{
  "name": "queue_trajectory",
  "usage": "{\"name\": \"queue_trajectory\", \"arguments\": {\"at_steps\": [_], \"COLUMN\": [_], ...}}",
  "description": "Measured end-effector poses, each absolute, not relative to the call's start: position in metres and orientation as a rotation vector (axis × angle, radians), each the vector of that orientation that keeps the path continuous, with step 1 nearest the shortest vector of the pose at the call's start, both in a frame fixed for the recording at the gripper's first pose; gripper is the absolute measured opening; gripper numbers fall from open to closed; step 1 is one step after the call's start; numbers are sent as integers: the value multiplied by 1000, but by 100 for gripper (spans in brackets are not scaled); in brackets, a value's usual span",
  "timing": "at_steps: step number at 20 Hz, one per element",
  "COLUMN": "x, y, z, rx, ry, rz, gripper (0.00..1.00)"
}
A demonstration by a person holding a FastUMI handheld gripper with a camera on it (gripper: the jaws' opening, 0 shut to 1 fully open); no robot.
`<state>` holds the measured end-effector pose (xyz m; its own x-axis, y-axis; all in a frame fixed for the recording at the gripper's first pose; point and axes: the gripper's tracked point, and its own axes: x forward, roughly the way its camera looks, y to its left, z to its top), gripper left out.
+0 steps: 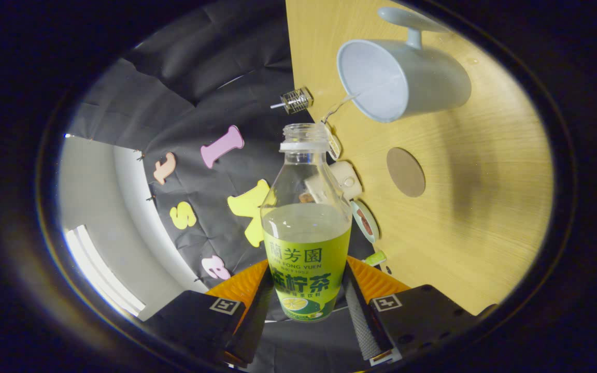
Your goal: Take the bottle from table, then pour the juice into the cup, finally place the bottle on the coaster
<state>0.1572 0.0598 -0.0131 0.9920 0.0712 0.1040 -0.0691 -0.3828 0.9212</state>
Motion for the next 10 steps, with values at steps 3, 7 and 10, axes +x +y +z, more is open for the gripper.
{"name": "queue_trajectory", "arguments": {"at_steps": [3, 7, 10], "x": [158, 160, 159], "y": [61, 61, 58], "z": [-13, -9, -6], "rx": [1955, 1972, 1994], "ry": [-11, -16, -27], "rz": [159, 164, 174], "gripper": [77, 77, 77]}}
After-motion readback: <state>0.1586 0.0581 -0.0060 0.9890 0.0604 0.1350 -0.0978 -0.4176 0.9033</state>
